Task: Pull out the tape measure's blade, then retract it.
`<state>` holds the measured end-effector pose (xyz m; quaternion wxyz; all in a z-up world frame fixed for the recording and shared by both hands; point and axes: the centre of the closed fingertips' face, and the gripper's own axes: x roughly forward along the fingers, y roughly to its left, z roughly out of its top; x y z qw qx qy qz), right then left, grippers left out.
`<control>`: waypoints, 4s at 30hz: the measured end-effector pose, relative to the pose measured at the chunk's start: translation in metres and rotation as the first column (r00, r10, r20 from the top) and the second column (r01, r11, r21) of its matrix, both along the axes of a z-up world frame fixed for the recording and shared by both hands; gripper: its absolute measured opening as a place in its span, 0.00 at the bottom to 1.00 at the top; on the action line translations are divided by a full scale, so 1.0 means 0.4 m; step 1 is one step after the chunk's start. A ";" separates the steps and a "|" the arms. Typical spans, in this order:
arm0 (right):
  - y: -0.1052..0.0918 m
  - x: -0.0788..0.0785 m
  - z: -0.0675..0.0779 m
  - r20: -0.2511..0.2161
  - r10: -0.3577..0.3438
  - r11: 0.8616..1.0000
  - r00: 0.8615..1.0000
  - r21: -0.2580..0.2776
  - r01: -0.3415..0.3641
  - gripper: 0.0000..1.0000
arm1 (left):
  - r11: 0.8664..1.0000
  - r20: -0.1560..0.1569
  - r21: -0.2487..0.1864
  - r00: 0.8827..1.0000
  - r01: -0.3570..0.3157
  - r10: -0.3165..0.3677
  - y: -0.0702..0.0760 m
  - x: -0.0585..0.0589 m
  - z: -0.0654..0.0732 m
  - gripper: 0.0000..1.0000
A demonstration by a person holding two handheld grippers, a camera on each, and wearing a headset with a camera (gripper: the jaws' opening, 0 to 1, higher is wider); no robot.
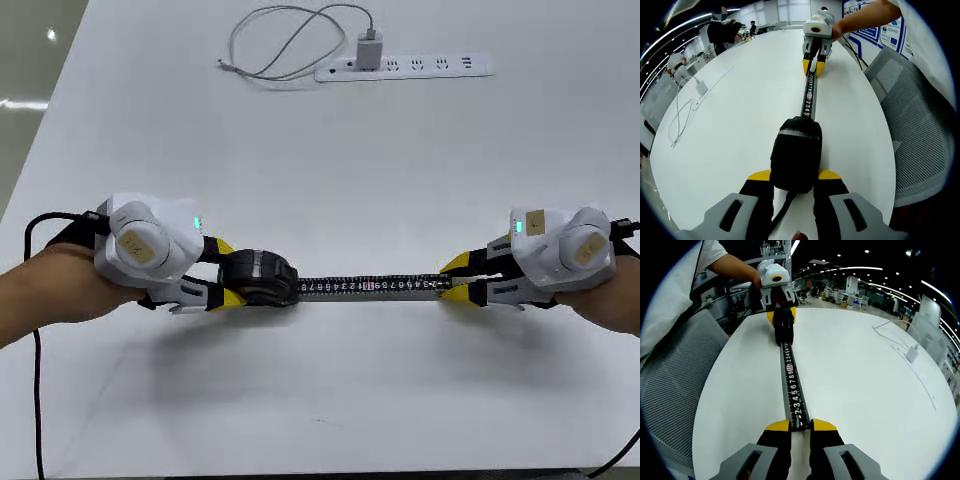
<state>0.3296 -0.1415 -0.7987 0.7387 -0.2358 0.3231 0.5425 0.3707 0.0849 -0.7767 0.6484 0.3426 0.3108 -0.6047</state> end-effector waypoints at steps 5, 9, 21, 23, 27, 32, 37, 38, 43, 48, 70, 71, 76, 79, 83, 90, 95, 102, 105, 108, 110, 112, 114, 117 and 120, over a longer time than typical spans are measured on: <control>-0.015 -0.005 -0.002 -0.002 -0.007 1.000 1.000 -0.006 0.007 0.09 | 1.000 -0.001 0.000 1.000 0.001 -0.001 0.000 0.000 0.000 0.25; -0.023 -0.005 0.000 0.001 -0.011 1.000 1.000 -0.006 0.011 0.09 | 1.000 -0.001 0.002 1.000 0.003 -0.003 0.000 0.000 0.000 0.25; -0.057 -0.011 0.005 -0.001 -0.017 0.999 1.000 -0.028 0.017 0.09 | 1.000 0.000 0.006 1.000 0.003 -0.003 0.000 -0.001 0.000 0.25; -0.065 -0.013 0.006 -0.001 -0.017 0.999 1.000 -0.032 0.017 0.09 | 1.000 0.001 0.006 1.000 0.003 -0.003 -0.001 -0.001 0.000 0.25; -0.078 -0.015 0.006 -0.002 -0.022 0.999 1.000 -0.038 0.022 0.09 | 1.000 0.001 0.006 1.000 0.003 -0.003 -0.001 -0.001 0.000 0.25; -0.088 -0.019 0.005 -0.002 -0.025 0.999 1.000 -0.047 0.025 0.09 | 1.000 0.001 0.008 1.000 0.005 -0.005 -0.001 -0.001 0.000 0.25; -0.098 -0.021 0.007 -0.003 -0.029 0.998 1.000 -0.052 0.029 0.09 | 1.000 0.002 0.008 1.000 0.005 -0.005 -0.001 -0.002 0.000 0.25; -0.099 -0.021 0.007 -0.003 -0.030 0.998 1.000 -0.052 0.030 0.09 | 1.000 0.003 0.007 1.000 0.005 -0.005 -0.001 -0.002 0.000 0.25; -0.109 -0.023 0.009 -0.004 -0.031 0.998 1.000 -0.061 0.030 0.09 | 1.000 0.004 0.007 1.000 0.006 -0.006 0.000 -0.002 0.001 0.25; -0.119 -0.023 0.009 -0.005 -0.032 0.997 0.999 -0.070 0.032 0.09 | 1.000 0.004 0.007 1.000 0.006 -0.006 0.000 -0.002 0.001 0.25; -0.126 -0.026 -0.007 -0.011 0.003 0.991 1.000 -0.132 -0.004 0.10 | 1.000 0.018 0.007 1.000 0.003 -0.003 -0.002 -0.001 0.003 0.26; -0.127 -0.025 -0.007 -0.013 0.003 0.991 1.000 -0.133 -0.005 0.10 | 1.000 0.018 0.007 1.000 0.003 -0.004 -0.002 0.000 0.002 0.26; -0.123 -0.022 -0.009 -0.028 0.002 0.990 1.000 -0.141 -0.006 0.10 | 1.000 0.035 0.014 0.999 0.010 -0.011 -0.002 -0.001 -0.001 0.26; -0.125 -0.022 -0.010 -0.032 0.005 0.989 0.999 -0.145 -0.009 0.10 | 1.000 0.033 0.012 0.999 0.003 -0.004 -0.002 0.000 -0.001 0.26; -0.126 -0.023 -0.010 -0.031 0.009 0.989 0.999 -0.149 -0.014 0.11 | 1.000 0.035 0.014 0.999 -0.001 0.000 -0.002 0.000 -0.001 0.27; -0.126 -0.023 -0.009 -0.033 0.017 0.988 0.999 -0.153 -0.022 0.11 | 1.000 0.031 0.009 0.999 -0.013 0.013 -0.003 0.002 -0.001 0.27; -0.127 -0.023 -0.008 -0.038 0.006 0.988 0.999 -0.152 -0.012 0.12 | 1.000 0.030 0.011 0.999 -0.015 0.015 -0.004 0.003 -0.003 0.28; -0.127 -0.024 -0.007 -0.051 -0.012 0.989 0.999 -0.146 0.005 0.14 | 0.999 0.019 0.005 0.999 -0.034 0.034 -0.006 0.003 -0.001 0.28; -0.128 -0.024 -0.006 -0.060 -0.027 0.990 0.998 -0.143 0.018 0.18 | 0.999 -0.001 -0.007 0.999 -0.049 0.049 -0.011 0.000 0.002 0.30; -0.130 -0.023 -0.006 -0.059 -0.033 0.989 0.998 -0.143 0.024 0.20 | 0.999 0.002 -0.004 0.999 -0.042 0.042 -0.012 -0.004 0.000 0.33; -0.129 -0.024 -0.005 -0.066 -0.040 0.990 0.997 -0.138 0.030 0.20 | 0.999 0.001 -0.002 0.999 -0.044 0.044 -0.012 -0.004 -0.001 0.33; -0.131 -0.023 -0.005 -0.064 -0.042 0.990 0.997 -0.139 0.033 0.21 | 0.999 -0.005 -0.002 0.999 -0.052 0.052 -0.012 -0.004 0.000 0.34; -0.131 -0.023 -0.004 -0.067 -0.048 0.990 0.997 -0.133 0.039 0.21 | 0.999 -0.004 -0.002 0.999 -0.053 0.053 -0.012 -0.005 0.001 0.34; -0.131 -0.023 -0.001 -0.068 -0.057 0.990 0.996 -0.130 0.048 0.23 | 0.998 -0.005 -0.003 0.998 -0.057 0.057 -0.013 -0.005 0.001 0.34; -0.129 -0.023 0.003 -0.071 -0.067 0.991 0.995 -0.121 0.058 0.24 | 0.998 -0.009 -0.010 0.998 -0.065 0.064 -0.015 -0.006 0.004 0.35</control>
